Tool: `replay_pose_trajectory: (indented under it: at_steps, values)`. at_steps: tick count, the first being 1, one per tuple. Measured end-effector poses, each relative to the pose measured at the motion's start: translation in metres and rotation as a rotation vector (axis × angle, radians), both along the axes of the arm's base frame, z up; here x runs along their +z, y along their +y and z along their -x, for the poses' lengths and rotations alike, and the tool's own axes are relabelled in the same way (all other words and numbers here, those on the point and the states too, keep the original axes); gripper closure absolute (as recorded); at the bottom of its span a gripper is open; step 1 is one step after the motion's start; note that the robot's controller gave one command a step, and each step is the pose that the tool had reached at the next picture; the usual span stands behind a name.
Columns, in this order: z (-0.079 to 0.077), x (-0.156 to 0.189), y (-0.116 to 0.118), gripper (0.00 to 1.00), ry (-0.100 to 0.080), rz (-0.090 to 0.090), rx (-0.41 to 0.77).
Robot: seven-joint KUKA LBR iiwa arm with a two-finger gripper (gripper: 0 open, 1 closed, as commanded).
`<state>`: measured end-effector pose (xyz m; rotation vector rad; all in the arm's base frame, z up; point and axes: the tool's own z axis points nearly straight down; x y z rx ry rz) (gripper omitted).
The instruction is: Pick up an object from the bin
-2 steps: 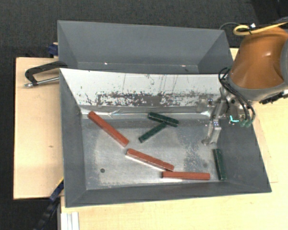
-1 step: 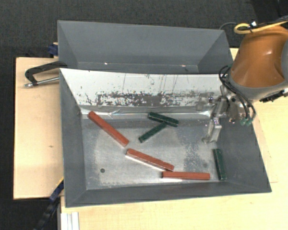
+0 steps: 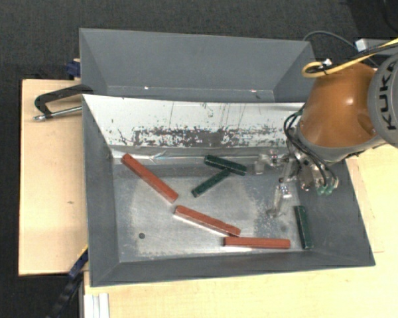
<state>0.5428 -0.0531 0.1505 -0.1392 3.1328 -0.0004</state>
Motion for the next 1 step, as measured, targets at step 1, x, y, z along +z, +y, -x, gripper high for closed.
replay_pose_trajectory:
  at_steps: [1]
  values:
    - [-0.0136, -0.0101, 0.0415, 0.00, 0.001, -0.001, -0.083]
